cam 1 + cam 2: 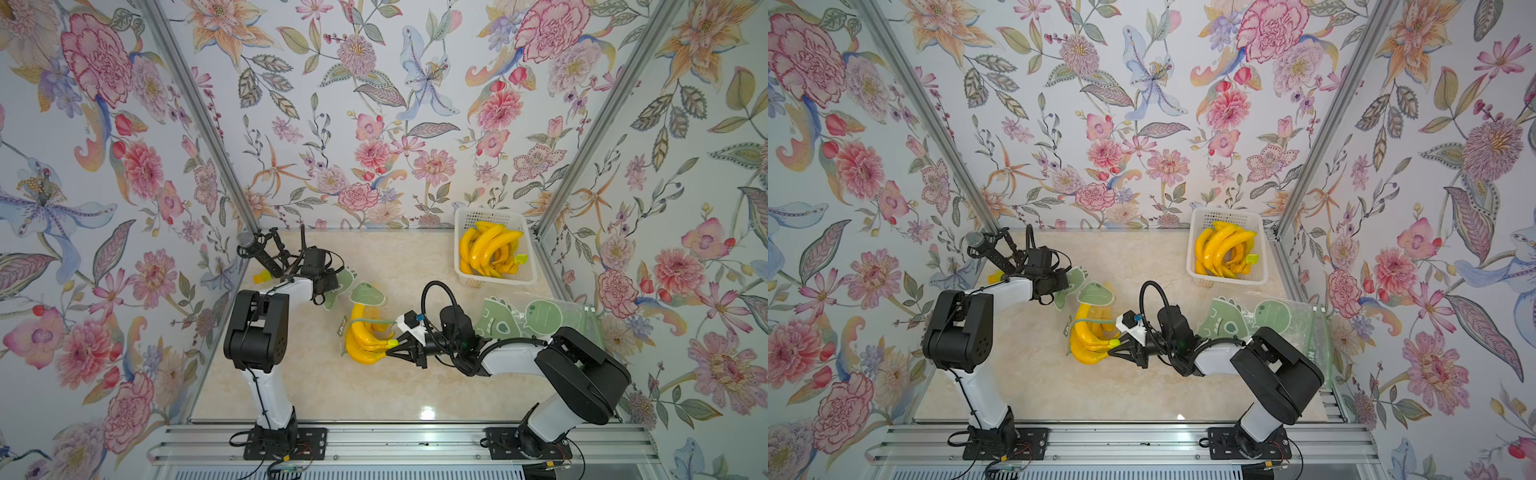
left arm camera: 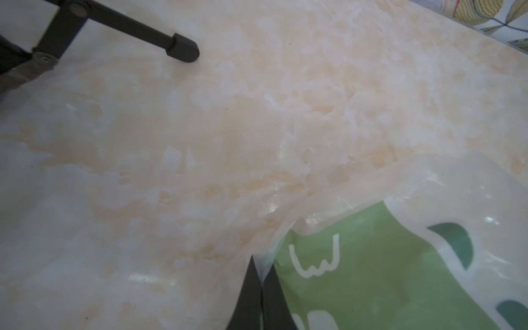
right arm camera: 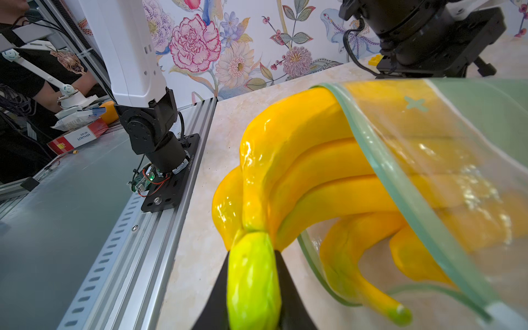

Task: Open the zip-top bag and take out the banana
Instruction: Pick up the banana from the zipper food storage bag, then place the banana in the basket.

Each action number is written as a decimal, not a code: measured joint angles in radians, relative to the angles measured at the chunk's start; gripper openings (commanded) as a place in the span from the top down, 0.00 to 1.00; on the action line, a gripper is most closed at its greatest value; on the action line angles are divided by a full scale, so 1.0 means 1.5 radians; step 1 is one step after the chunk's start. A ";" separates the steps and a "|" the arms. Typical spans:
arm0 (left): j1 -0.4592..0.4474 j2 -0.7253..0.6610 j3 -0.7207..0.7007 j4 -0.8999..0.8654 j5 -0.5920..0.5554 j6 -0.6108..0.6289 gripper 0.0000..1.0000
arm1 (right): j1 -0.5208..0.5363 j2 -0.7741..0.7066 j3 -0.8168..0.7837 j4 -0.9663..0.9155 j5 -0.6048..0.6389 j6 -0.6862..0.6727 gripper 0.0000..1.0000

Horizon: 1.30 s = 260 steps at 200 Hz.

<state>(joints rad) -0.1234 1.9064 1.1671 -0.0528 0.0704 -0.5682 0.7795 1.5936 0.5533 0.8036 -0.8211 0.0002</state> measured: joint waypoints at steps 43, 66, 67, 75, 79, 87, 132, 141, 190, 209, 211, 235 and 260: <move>0.021 0.023 0.044 -0.011 -0.011 -0.009 1.00 | 0.000 -0.025 0.000 -0.006 -0.012 0.000 0.82; 0.031 0.038 0.066 -0.017 -0.018 -0.014 1.00 | 0.000 -0.034 0.000 -0.011 -0.012 0.000 0.82; 0.031 0.039 0.067 -0.018 -0.018 -0.014 1.00 | 0.000 -0.034 0.000 -0.012 -0.012 0.000 0.82; 0.035 0.045 0.074 -0.021 -0.020 -0.016 1.00 | 0.000 -0.036 0.000 -0.014 -0.012 0.000 0.82; 0.036 0.046 0.077 -0.022 -0.020 -0.016 1.00 | 0.000 -0.037 0.000 -0.015 -0.012 0.000 0.82; 0.039 0.050 0.083 -0.025 -0.021 -0.016 1.00 | 0.000 -0.038 0.000 -0.018 -0.011 0.000 0.82; 0.049 0.068 0.095 -0.030 -0.024 -0.013 1.00 | -0.001 -0.078 0.000 -0.044 -0.011 0.000 0.82; 0.050 0.071 0.095 -0.032 -0.027 -0.011 1.00 | -0.001 -0.096 0.000 -0.051 -0.011 0.000 0.82; 0.056 0.078 0.095 -0.035 -0.034 0.002 1.00 | -0.021 -0.211 0.000 -0.101 -0.011 0.000 0.82; 0.056 0.078 0.095 -0.034 -0.034 0.005 1.00 | -0.039 -0.247 0.000 -0.122 -0.011 -0.001 0.82; 0.056 0.078 0.095 -0.034 -0.034 0.006 1.00 | -0.042 -0.251 0.000 -0.125 -0.011 0.000 0.82; 0.056 0.078 0.095 -0.034 -0.032 0.015 1.00 | -0.088 -0.290 0.000 -0.150 -0.006 0.000 0.82; 0.056 0.078 0.091 -0.030 -0.025 0.025 1.00 | -0.168 -0.314 0.000 -0.165 0.012 0.000 0.82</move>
<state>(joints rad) -0.0391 2.0235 1.3033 -0.0975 0.0330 -0.5308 0.5278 1.1225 0.5533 0.5568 -0.8028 0.0002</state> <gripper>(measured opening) 0.050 0.178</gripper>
